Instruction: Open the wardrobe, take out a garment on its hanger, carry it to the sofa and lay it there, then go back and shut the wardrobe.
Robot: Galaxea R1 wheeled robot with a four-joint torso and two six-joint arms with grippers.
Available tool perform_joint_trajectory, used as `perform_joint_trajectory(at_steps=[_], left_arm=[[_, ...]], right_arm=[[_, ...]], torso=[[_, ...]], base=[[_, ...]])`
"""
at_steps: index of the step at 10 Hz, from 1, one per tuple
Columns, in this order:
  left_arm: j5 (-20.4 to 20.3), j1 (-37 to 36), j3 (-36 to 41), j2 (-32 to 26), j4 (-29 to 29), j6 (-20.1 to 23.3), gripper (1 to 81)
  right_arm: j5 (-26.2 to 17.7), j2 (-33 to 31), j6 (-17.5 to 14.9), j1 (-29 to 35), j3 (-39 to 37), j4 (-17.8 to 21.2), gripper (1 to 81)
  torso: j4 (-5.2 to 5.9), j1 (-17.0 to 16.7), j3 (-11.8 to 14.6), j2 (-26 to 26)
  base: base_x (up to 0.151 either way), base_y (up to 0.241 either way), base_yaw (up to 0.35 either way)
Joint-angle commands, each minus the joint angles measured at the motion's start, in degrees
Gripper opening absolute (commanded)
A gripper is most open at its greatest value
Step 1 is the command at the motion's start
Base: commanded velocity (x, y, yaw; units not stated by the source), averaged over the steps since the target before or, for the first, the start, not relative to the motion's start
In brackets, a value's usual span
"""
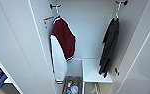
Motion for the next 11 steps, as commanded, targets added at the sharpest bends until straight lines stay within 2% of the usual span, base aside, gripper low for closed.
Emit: perform_joint_trajectory(at_steps=[1, 2, 3, 4, 6, 7, 11], left_arm=[[7.2, -1.42, -4.9, 2.67, -5.9, 0.22, 81.1], [7.47, -1.95, -7.38, 3.64, -6.26, 1.27, 81.1], [7.12, -1.95, -9.07, 4.44, -8.9, 4.97, 81.1], [6.77, -2.21, -9.42, 4.61, -16.56, 15.33, 81.1], [3.61, -2.56, -9.51, 4.35, -34.29, 35.54, 81.1], [3.42, -2.82, -9.51, 4.52, -37.11, 38.62, 81.1], [3.42, -4.67, -9.33, 3.64, -37.21, 39.34, 81.1]], right_arm=[[-8.55, 1.96, -0.6, -0.09, -1.21, -0.72, 81.1], [-8.63, 1.52, -1.9, 0.26, -0.59, -0.12, 81.1], [-8.46, 1.6, -6.23, 0.35, -0.42, 1.65, 81.1], [-7.85, 1.52, -13.18, 0.43, -0.68, 10.0, 81.1], [-6.46, 1.08, -31.54, 0.7, -0.52, 29.6, 81.1], [-5.65, 1.51, -33.91, 1.13, -0.67, 33.01, 81.1], [-6.34, 2.22, -34.27, 2.45, -0.69, 33.12, 81.1]], torso=[[0.0, 0.0, 0.0, 0.0], [0.0, 0.0, 0.0, 0.0], [0.0, 0.0, 0.0, 0.0], [0.0, 0.0, 0.0, 0.0], [0.0, -0.02, 0.0, 0.0], [0.0, -0.02, 0.0, 0.0], [0.0, -0.02, 0.0, 0.0]], base=[[0.0, 0.0, 0.0], [0.0, 0.0, 0.0], [0.0, 0.0, 0.0], [0.0, 0.0, 0.0], [0.0, 0.0, 0.0], [0.0, 0.0, 0.0], [0.0, 0.0, 0.0]])
